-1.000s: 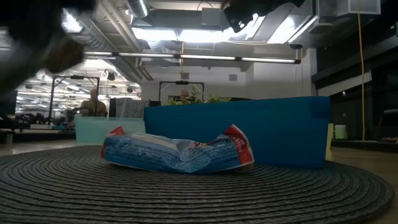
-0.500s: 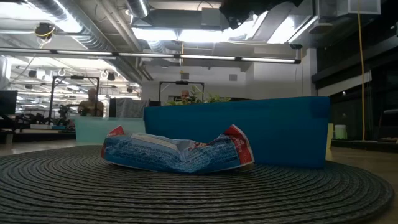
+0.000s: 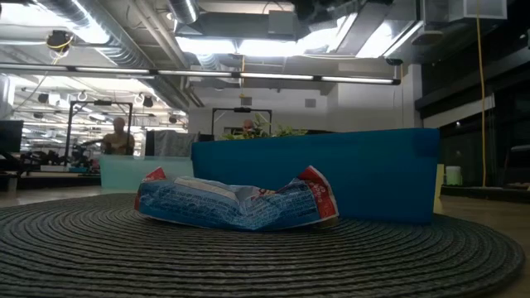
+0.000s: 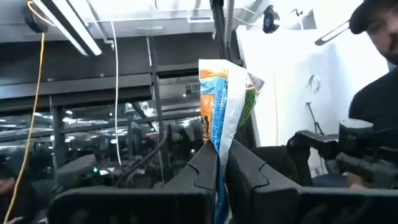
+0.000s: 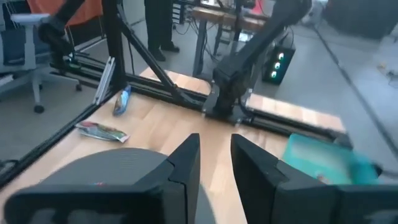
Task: Pick and place Granola Bars by type
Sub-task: Put the left yellow granola bar into the yellow bin
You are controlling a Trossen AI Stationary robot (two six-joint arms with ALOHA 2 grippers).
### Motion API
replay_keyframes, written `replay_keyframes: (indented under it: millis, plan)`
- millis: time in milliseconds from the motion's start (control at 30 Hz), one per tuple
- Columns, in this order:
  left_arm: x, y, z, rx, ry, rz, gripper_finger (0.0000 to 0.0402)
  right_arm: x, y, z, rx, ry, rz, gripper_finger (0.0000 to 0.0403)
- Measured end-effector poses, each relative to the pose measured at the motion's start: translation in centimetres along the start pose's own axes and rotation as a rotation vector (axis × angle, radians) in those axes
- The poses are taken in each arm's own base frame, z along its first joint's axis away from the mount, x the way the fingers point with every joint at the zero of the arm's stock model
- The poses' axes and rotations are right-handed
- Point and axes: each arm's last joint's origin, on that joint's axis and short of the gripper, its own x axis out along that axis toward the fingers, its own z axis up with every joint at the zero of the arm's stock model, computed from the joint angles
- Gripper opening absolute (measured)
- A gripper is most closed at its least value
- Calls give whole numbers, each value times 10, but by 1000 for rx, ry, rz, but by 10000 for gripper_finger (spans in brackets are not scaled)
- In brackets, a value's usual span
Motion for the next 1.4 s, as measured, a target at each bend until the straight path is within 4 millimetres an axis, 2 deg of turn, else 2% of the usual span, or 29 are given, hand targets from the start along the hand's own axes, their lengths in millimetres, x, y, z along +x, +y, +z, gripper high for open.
replay_keyframes:
  millis: [167, 433, 633, 1033, 1200, 1400]
  plan:
    - [0, -1, -4, -28, 48, 45, 7, -1, -2, 1, -99, -9, -9, 94]
    - [4, -3, -12, -81, 113, 120, 7, -11, -23, -5, -88, 1, -80, 94]
    - [9, -6, -16, -85, 114, 146, 6, -16, -30, -4, -111, -34, -61, 94]
    - [15, -12, -24, -89, 134, 172, 5, -17, -30, -5, -107, -38, -47, 94]
    - [16, -13, -25, -87, 136, 167, 5, -17, -28, -4, -109, -66, 35, 94]
    - [16, -14, -25, -95, 129, 139, 6, -16, -27, -6, -75, -50, 50, 94]
